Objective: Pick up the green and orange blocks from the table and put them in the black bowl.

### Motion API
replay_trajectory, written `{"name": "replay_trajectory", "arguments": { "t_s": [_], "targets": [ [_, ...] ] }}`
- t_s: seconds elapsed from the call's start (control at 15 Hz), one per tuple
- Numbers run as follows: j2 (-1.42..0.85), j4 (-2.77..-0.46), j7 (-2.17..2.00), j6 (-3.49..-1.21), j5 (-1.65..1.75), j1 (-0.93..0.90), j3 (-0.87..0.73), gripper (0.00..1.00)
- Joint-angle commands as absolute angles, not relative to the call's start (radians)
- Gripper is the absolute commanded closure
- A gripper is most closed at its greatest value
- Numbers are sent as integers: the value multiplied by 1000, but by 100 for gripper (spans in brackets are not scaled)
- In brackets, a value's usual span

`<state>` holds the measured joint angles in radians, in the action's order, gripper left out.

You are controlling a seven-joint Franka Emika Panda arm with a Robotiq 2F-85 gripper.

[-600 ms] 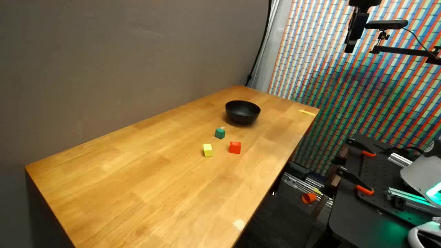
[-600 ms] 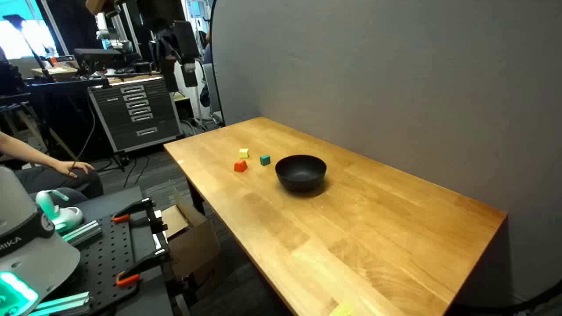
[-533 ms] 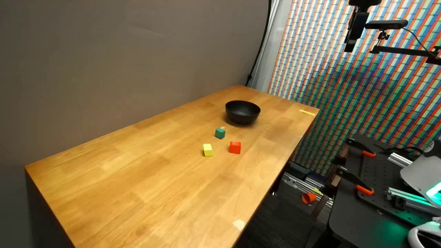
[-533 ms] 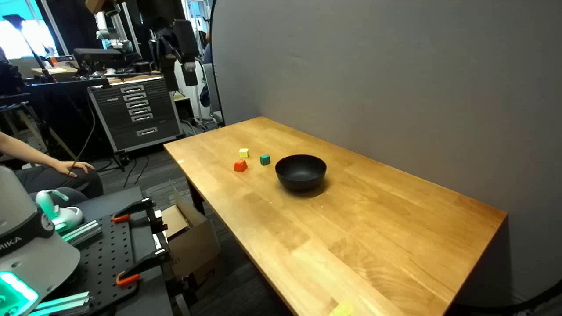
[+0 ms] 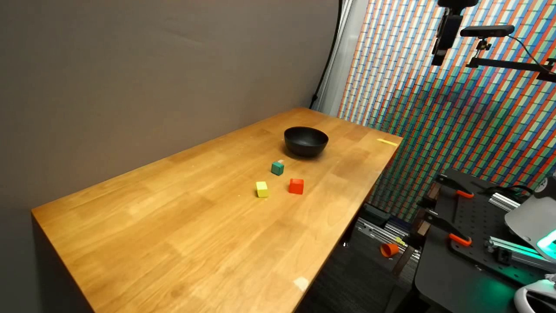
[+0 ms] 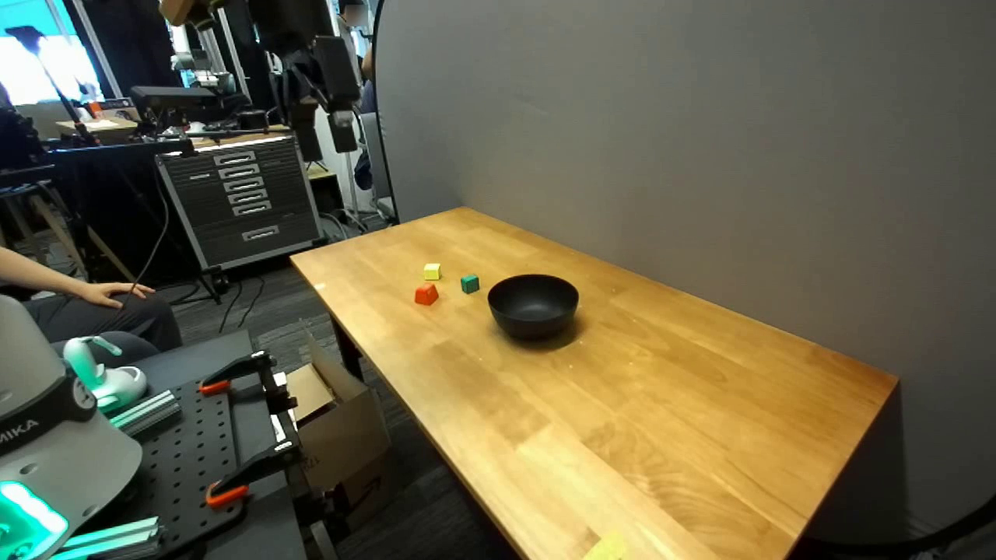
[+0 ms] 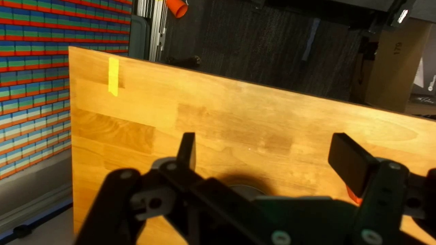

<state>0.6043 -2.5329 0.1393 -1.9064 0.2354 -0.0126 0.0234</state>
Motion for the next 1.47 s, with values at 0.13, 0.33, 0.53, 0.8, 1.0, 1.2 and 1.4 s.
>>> {"name": "replay_trajectory", "arguments": {
  "t_s": [0.13,0.33,0.53,0.8,1.0,1.2,1.4],
  "targets": [
    [278,-2416,177,-2082,161,-63,11,0],
    [81,-2340,258,-2132,58,-103,22,0],
    [-120,-2227,358,-2136,-68,-128,59,0],
    [-378,-2035,387,-2116,-84,-143,149,0],
    [-564,-1869,347,-2103,-27,-177,188,0],
    [-701,-1729,343,-2083,27,-222,203,0],
    [-784,-1628,346,-2035,38,-244,220,0]
  ]
}}
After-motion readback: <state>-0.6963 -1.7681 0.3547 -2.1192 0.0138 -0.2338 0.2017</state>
